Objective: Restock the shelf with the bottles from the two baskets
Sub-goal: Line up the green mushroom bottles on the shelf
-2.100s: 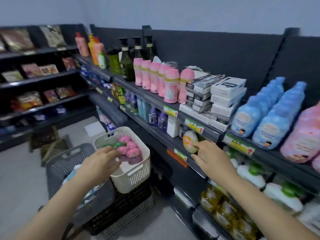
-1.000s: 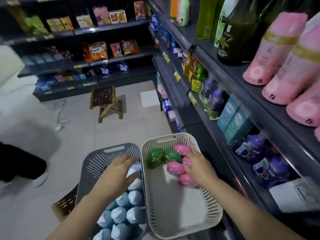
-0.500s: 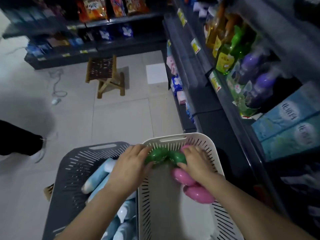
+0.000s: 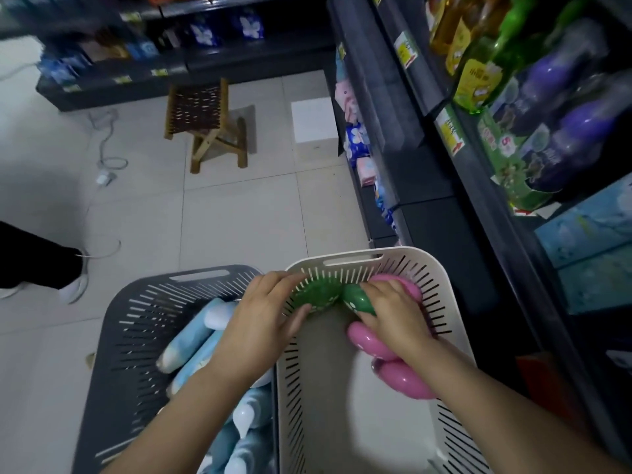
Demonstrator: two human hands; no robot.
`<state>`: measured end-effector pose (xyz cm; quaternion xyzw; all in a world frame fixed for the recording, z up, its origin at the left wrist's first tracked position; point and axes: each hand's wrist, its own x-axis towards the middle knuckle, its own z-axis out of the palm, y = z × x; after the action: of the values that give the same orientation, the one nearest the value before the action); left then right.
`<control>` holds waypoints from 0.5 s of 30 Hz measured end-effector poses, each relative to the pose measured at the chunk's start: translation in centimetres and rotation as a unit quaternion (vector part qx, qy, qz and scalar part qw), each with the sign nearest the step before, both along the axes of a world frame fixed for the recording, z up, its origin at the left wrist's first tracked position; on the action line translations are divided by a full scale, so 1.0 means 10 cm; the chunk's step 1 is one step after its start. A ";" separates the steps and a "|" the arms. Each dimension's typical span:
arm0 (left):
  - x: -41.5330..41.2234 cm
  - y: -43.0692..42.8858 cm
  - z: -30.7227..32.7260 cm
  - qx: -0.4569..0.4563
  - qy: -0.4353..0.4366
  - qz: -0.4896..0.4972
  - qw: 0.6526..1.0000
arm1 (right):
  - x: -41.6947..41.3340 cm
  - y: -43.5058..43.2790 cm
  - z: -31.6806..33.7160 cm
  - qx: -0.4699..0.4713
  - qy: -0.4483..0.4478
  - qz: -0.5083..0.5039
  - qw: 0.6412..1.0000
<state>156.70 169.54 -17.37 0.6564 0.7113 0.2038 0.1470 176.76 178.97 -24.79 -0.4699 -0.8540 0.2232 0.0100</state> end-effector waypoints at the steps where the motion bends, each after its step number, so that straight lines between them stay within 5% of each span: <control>1: 0.01 0.00 0.01 -0.001 -0.014 0.001 1.000 | 0.01 0.00 0.06 0.005 0.023 -0.008 1.000; 8: 0.13 0.14 0.20 -0.042 -0.172 0.005 0.984 | 0.21 0.13 1.09 -0.058 0.180 -0.114 0.975; 15: 0.13 0.18 0.32 -0.119 -0.346 -0.008 0.930 | 0.09 0.17 1.72 -0.214 0.317 -0.133 0.914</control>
<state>158.03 171.38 -14.17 0.5281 0.6303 0.3309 0.4630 177.66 180.66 -7.62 -0.4743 -0.6677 0.5345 0.2087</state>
